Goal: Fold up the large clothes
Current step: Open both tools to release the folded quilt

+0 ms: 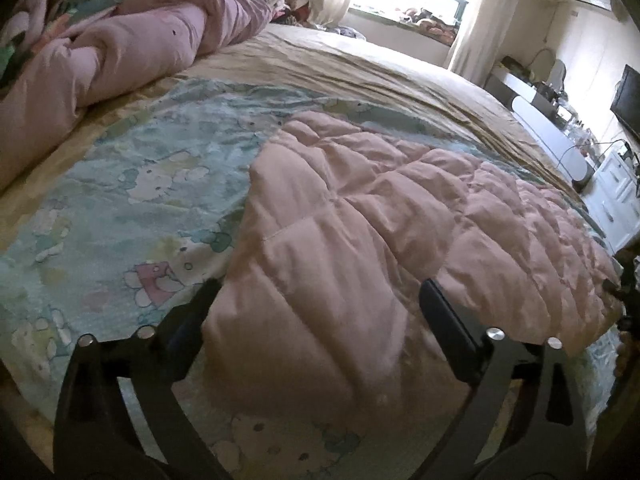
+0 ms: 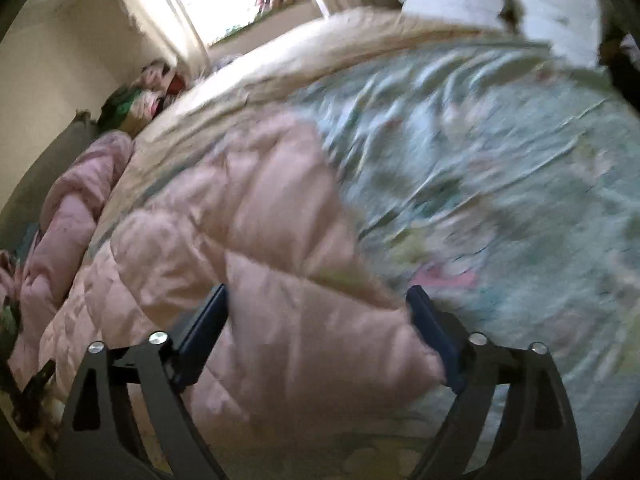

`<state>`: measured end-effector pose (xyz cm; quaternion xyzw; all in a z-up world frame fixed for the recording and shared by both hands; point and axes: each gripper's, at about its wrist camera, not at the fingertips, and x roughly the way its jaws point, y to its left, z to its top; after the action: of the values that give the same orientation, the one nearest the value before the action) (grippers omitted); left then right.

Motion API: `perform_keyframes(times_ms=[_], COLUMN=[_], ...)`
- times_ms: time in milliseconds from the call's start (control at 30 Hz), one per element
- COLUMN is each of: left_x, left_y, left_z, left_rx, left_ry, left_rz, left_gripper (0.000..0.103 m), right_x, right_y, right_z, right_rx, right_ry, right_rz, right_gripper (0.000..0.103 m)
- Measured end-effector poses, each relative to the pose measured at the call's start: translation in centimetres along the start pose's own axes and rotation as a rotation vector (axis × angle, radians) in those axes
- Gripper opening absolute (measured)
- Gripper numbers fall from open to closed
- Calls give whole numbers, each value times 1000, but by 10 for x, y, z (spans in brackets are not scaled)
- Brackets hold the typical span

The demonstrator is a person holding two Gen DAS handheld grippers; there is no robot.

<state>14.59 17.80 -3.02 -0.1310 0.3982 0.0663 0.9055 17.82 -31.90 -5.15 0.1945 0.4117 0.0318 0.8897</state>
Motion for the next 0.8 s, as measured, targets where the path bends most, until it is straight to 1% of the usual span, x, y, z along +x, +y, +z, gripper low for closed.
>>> perform_keyframes(times_ms=[67,133,267,367,467,567,667,800], left_x=[-13,-26,-69,-100,-123,-142,-153,-163], left_y=[-1,-2,-9,-15,-21,-28,-35,-44], left_z=[-2,-3,-10,-20,-31,-44,-55,-71], left_rx=[-3,-2,-3,-3,12,21,32,54], left_ry=[-24,-50,-140,-192,-217,-238,-245,-247], left_rz=[7,19,44,40,22,0,-18,-31], left_gripper=[93,93,94,94,94,94,94,94], right_x=[-29,-53,-101,-130,-152,-168,-180,-180], right_y=[7,17,60,76,91,109,122,135], right_z=[4,5,-8,-22,-37,-57,-74,-98], right_rx=[-28,-85,-246,-307,-346,-407,-431,-436], right_ry=[-70,-125,-234,-287,-339,-364,-389,-344], right_rz=[-13,5,18,47,78,103,112,157], right_gripper=[95,99,99,99,99,99,99,99])
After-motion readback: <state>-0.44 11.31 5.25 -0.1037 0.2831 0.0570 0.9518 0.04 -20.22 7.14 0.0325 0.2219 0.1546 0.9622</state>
